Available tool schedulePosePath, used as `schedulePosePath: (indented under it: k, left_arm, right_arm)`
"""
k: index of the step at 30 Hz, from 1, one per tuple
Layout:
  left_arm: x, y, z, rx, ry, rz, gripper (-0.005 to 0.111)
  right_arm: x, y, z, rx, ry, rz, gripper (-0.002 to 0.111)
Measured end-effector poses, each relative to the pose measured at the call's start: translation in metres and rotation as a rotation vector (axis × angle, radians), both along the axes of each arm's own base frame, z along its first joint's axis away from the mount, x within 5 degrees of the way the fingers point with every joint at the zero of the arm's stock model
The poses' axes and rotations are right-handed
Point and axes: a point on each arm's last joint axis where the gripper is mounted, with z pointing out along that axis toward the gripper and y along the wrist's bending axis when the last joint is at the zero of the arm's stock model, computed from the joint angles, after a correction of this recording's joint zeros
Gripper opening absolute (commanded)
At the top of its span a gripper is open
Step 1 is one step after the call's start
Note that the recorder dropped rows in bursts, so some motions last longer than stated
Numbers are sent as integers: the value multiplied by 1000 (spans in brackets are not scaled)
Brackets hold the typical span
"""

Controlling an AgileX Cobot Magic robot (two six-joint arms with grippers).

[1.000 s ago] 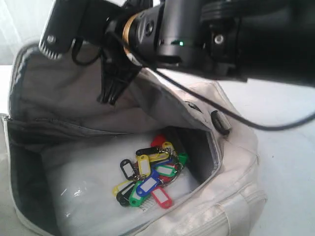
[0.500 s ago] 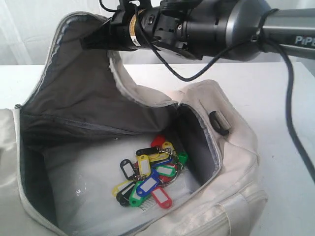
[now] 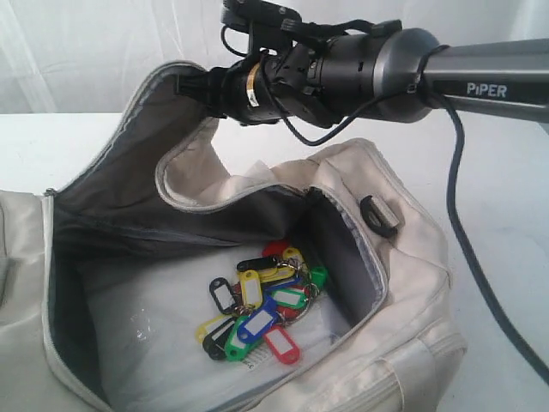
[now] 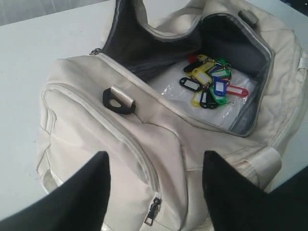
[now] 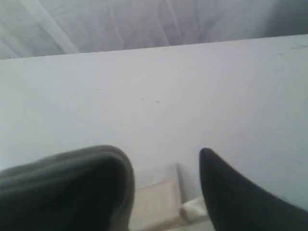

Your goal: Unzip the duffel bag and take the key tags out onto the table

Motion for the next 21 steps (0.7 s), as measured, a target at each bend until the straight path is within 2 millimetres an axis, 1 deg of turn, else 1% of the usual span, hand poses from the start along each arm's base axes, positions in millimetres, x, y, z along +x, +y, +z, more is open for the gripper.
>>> schedulePosePath:
  k: [1,2,3,4,5,6,7,8,10,12,14,16,18,21]
  left_arm:
    - [0,0,0,-1,1,-2,60]
    - [0,0,0,-3,1,-4,60]
    - [0,0,0,-4,3,-5,60]
    - [0,0,0,-3,4,-5,60]
    - [0,0,0,-3,4,-5,60]
    - [0,0,0,-3,4,-5,60]
    - [0,0,0,-3,4,-5,60]
    - [0,0,0,-3,4,-5,60]
    - [0,0,0,-3,4,-5,60]
    - [0,0,0,-3,4,-5,60]
    - [0,0,0,-3,4,-5,60]
    - [0,0,0,-3,4,-5,60]
    - [0,0,0,-3,4,-5,60]
    - [0,0,0,-3,4,-5,60]
  right_arm:
    - [2,-4,-2,-23,13,-21,66]
    - [3,-14,0,-112,13,-39,66]
    - [2,-17,1,-162,6,-30,66]
    - [-2,-22,9,-265,-37,23,66]
    - [-6,-26,19,-363,-92,94,66]
    - [-14,-33,37,-472,-167,194,66]
    - [-19,-36,47,-500,-194,229,66]
    - [-29,-44,66,-564,-250,303,66]
    - [-41,-53,87,-601,-294,347,66]
    - [-51,-59,99,-624,-297,361,69]
    - [-56,-65,103,-647,-281,367,73]
    - [-56,-68,100,-686,-283,368,75]
    - [-52,-67,94,-722,-289,371,76]
    - [-46,-61,79,-742,-257,370,76]
